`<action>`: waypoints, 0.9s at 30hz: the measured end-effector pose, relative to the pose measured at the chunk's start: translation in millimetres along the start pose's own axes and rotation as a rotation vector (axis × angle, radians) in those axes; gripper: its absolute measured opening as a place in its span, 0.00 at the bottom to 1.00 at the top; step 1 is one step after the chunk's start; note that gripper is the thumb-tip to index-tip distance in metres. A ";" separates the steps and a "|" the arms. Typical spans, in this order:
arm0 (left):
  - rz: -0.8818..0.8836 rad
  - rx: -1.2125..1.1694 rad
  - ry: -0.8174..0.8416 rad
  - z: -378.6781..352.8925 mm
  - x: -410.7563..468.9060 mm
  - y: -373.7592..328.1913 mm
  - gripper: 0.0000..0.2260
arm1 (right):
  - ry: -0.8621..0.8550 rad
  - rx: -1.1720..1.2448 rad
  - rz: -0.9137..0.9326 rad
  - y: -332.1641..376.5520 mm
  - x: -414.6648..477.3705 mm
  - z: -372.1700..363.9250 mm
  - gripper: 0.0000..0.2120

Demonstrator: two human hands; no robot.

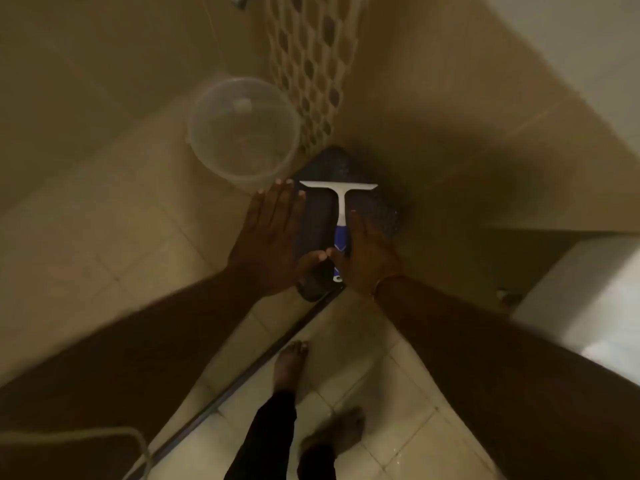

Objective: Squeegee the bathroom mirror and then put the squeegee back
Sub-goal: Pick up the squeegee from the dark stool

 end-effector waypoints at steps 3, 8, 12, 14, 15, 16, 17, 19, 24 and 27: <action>0.025 0.003 0.043 -31.2 5.1 11.2 0.50 | 0.016 0.138 -0.144 -13.9 26.4 -26.7 0.44; 0.017 0.033 0.041 -61.5 12.4 15.5 0.51 | -0.023 0.337 -0.330 -24.5 52.8 -59.3 0.35; 0.024 0.073 0.044 -73.4 15.7 18.3 0.52 | -0.047 0.454 -0.384 -24.6 62.6 -67.1 0.32; 0.027 0.079 0.048 -77.0 15.6 20.0 0.52 | -0.051 0.478 -0.387 -23.6 66.5 -69.4 0.29; 0.029 0.083 0.048 -78.2 15.1 20.6 0.52 | -0.045 0.486 -0.392 -22.9 67.9 -70.6 0.28; 0.034 0.094 0.036 -77.6 14.5 20.9 0.51 | -0.033 0.491 -0.405 -21.9 69.0 -71.3 0.26; 0.035 0.098 0.035 -77.3 14.0 21.3 0.52 | -0.031 0.513 -0.419 -21.4 69.1 -70.9 0.25; 0.043 0.090 0.029 -73.7 13.2 22.1 0.52 | -0.041 0.601 -0.461 -22.6 66.3 -68.5 0.25; 0.059 0.090 -0.011 -49.5 8.0 20.7 0.52 | -0.050 0.781 -0.492 -21.6 45.0 -54.0 0.24; 0.050 0.122 -0.045 -22.5 10.3 16.3 0.52 | -0.077 0.850 -0.473 -19.1 27.6 -28.8 0.18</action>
Point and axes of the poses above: each hand's wrist, its own x-axis towards the middle knuckle, its own z-axis out of the back of the hand, y = z × x, the point moved 8 cm from there along x, towards the middle knuckle, and after that the axes turned 5 degrees about -x, right-handed, at the moved point
